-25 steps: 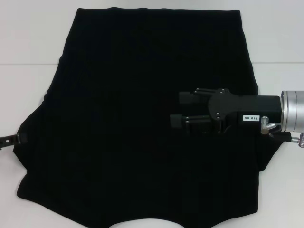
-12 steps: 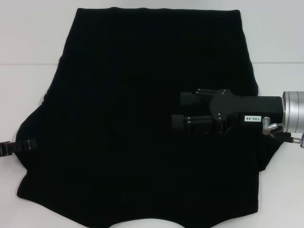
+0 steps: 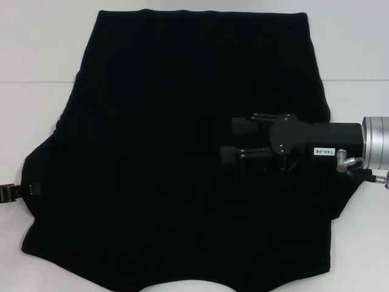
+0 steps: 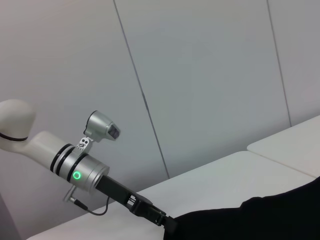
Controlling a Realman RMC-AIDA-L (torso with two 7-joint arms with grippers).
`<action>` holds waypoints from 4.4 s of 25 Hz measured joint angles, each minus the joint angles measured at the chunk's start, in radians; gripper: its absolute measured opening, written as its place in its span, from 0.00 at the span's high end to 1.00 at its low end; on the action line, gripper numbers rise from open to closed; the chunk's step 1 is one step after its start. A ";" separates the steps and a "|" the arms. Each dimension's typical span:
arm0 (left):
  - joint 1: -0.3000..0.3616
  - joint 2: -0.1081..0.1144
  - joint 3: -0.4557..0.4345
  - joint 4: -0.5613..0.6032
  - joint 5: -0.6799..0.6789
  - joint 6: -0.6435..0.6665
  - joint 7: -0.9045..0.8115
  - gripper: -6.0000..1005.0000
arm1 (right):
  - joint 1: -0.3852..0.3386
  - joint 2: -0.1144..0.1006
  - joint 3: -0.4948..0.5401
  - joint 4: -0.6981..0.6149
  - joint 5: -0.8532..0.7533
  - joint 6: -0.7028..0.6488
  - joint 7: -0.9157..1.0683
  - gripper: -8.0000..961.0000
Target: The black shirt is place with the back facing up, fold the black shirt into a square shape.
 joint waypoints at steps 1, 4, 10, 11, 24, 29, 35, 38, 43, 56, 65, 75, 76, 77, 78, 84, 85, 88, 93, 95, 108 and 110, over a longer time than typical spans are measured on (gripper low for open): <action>0.000 0.000 0.000 0.000 0.000 -0.001 0.000 0.44 | 0.001 0.000 0.000 0.000 0.000 0.001 0.000 0.08; -0.001 0.002 -0.002 0.000 0.001 -0.002 -0.003 0.50 | 0.002 0.001 0.000 0.001 0.000 0.002 0.000 0.08; -0.001 0.002 -0.003 0.001 0.001 -0.002 -0.008 0.72 | 0.003 0.002 0.000 0.001 0.000 0.003 0.000 0.08; -0.001 0.003 -0.003 0.001 0.001 -0.003 -0.008 0.78 | 0.004 0.002 0.000 0.001 0.000 0.004 0.000 0.08; 0.009 0.007 -0.065 0.010 0.001 -0.026 -0.001 1.00 | 0.004 0.003 0.000 0.016 0.026 0.020 0.000 0.08; 0.028 0.010 -0.093 0.036 0.004 -0.025 0.006 1.00 | 0.006 0.003 -0.002 0.039 0.034 0.047 -0.001 0.08; 0.044 0.010 -0.116 0.048 0.004 -0.020 0.010 0.99 | 0.006 0.003 -0.009 0.047 0.053 0.049 -0.004 0.08; 0.050 0.010 -0.123 0.050 -0.001 -0.019 0.017 0.99 | 0.006 0.004 -0.010 0.047 0.053 0.049 -0.003 0.08; 0.057 0.008 -0.135 0.050 -0.004 -0.018 0.019 0.99 | 0.007 0.005 -0.010 0.047 0.054 0.049 -0.004 0.08; 0.060 0.010 -0.203 0.048 -0.009 -0.019 0.036 0.99 | 0.005 0.005 -0.009 0.048 0.054 0.049 -0.009 0.08; 0.055 0.013 -0.202 0.047 -0.053 0.023 0.048 0.99 | 0.003 0.005 -0.007 0.056 0.054 0.049 -0.012 0.08; -0.046 0.007 -0.066 0.017 -0.182 0.139 0.101 0.98 | -0.019 -0.001 0.022 0.052 0.054 0.041 -0.005 0.08; -0.060 -0.001 -0.032 0.009 -0.183 0.135 0.102 0.98 | -0.025 -0.002 0.029 0.051 0.055 0.039 -0.005 0.08; -0.060 -0.001 -0.032 0.009 -0.183 0.135 0.102 0.98 | -0.029 -0.003 0.035 0.051 0.055 0.039 -0.005 0.08; -0.076 -0.010 -0.001 0.002 -0.184 0.131 0.106 0.98 | -0.032 -0.004 0.041 0.051 0.055 0.036 -0.005 0.08; -0.140 -0.065 0.154 -0.049 -0.183 0.098 0.145 0.97 | -0.043 -0.009 0.072 0.048 0.055 0.016 -0.004 0.08; -0.146 -0.068 0.191 -0.062 -0.180 0.084 0.145 0.96 | -0.044 -0.009 0.074 0.048 0.055 0.015 -0.004 0.08; -0.154 -0.074 0.252 -0.084 -0.181 0.042 0.144 0.96 | -0.044 -0.012 0.077 0.047 0.055 0.013 -0.004 0.08; -0.146 -0.076 0.240 -0.082 -0.185 0.021 0.143 0.86 | -0.039 -0.016 0.096 0.045 0.055 0.011 -0.003 0.08; -0.138 -0.070 0.206 -0.079 -0.186 0.018 0.143 0.81 | -0.037 -0.017 0.099 0.045 0.055 0.011 -0.003 0.08; -0.098 -0.058 0.079 -0.098 -0.165 -0.285 -0.017 0.30 | -0.023 -0.018 0.105 0.045 0.058 0.015 0.011 0.08; -0.100 -0.057 0.081 -0.115 -0.153 -0.301 -0.018 0.22 | -0.023 -0.018 0.105 0.045 0.058 0.015 0.015 0.08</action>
